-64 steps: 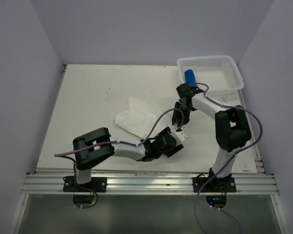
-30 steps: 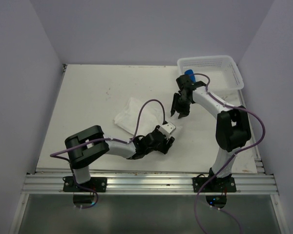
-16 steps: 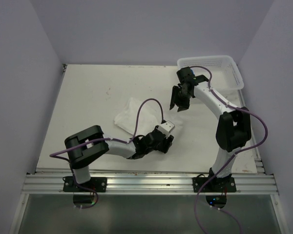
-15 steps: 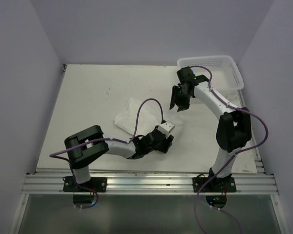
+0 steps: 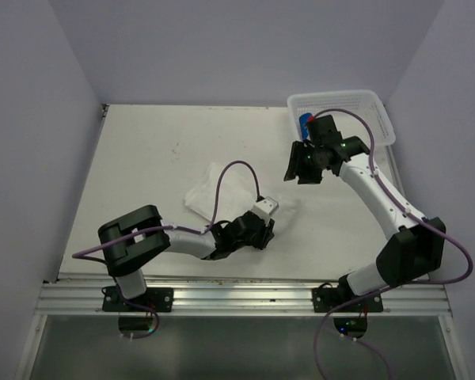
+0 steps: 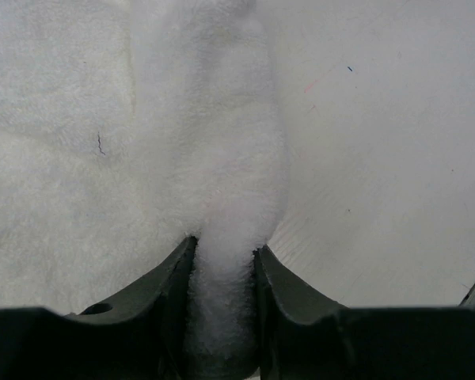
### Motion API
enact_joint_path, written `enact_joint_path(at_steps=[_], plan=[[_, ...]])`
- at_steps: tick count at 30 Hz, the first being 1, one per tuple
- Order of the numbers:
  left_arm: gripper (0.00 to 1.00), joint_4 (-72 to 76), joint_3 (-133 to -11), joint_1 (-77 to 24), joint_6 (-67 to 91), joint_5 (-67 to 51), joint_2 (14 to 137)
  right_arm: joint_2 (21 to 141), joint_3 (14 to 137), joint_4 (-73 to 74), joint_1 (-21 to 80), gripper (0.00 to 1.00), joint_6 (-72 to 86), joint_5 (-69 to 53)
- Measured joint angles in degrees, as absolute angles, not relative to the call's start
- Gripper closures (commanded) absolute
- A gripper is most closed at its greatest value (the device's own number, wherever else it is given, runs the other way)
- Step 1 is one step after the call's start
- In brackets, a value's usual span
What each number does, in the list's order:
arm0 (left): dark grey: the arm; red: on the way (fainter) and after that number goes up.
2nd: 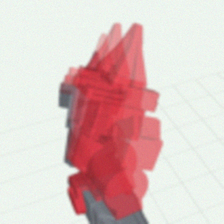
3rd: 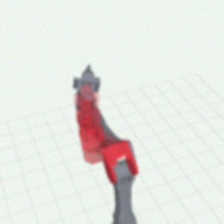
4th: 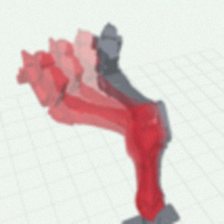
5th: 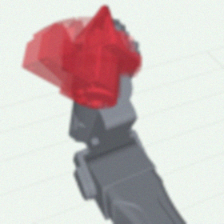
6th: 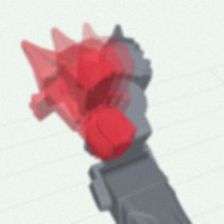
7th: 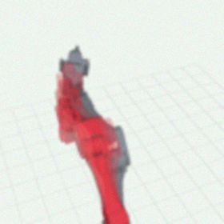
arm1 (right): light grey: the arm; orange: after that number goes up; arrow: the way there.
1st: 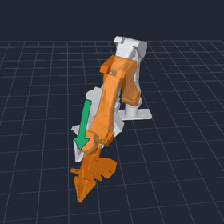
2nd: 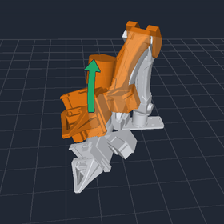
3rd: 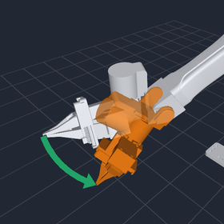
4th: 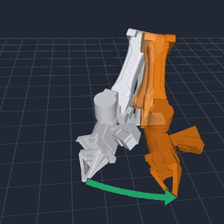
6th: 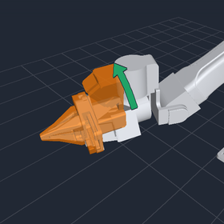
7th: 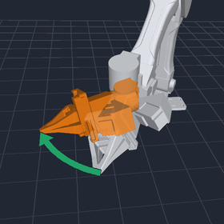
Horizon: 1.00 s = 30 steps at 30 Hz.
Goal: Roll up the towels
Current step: Roll the towel
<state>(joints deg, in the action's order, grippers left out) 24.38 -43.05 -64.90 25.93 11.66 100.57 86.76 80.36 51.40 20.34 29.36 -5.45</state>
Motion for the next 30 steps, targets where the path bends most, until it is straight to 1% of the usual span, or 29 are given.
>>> enact_joint_path(at_steps=[2,3,9,13,19,23,26,30], plan=[[0.75,24.4,-42.7,-64.9,26.7,11.6,100.4,83.3,77.4,50.7,20.3,0.49,29.9,-5.3],[0.80,24.5,-42.6,-64.9,27.1,11.5,100.2,81.7,75.6,50.3,20.3,0.49,30.2,-5.2],[0.82,24.6,-41.6,-64.9,29.5,10.4,99.3,69.2,59.7,46.3,20.3,0.48,34.6,-5.4],[0.85,25.6,-39.5,-64.9,32.5,8.2,97.8,62.9,50.7,42.9,20.3,0.46,36.7,-5.8],[0.89,33.6,-33.9,-62.3,40.2,0.5,96.7,57.9,42.5,37.5,20.4,0.44,40.7,-6.7],[0.89,40.0,-30.8,-60.8,45.6,-3.8,97.7,55.7,37.4,33.4,21.2,0.42,44.4,-7.4],[0.89,43.9,-29.6,-60.7,49.1,-6.2,98.9,55.4,34.7,30.5,23.7,0.41,46.7,-7.4],[0.90,47.8,-28.0,-60.7,53.3,-8.8,99.7,56.3,34.0,27.0,30.0,0.39,49.0,-6.2]])
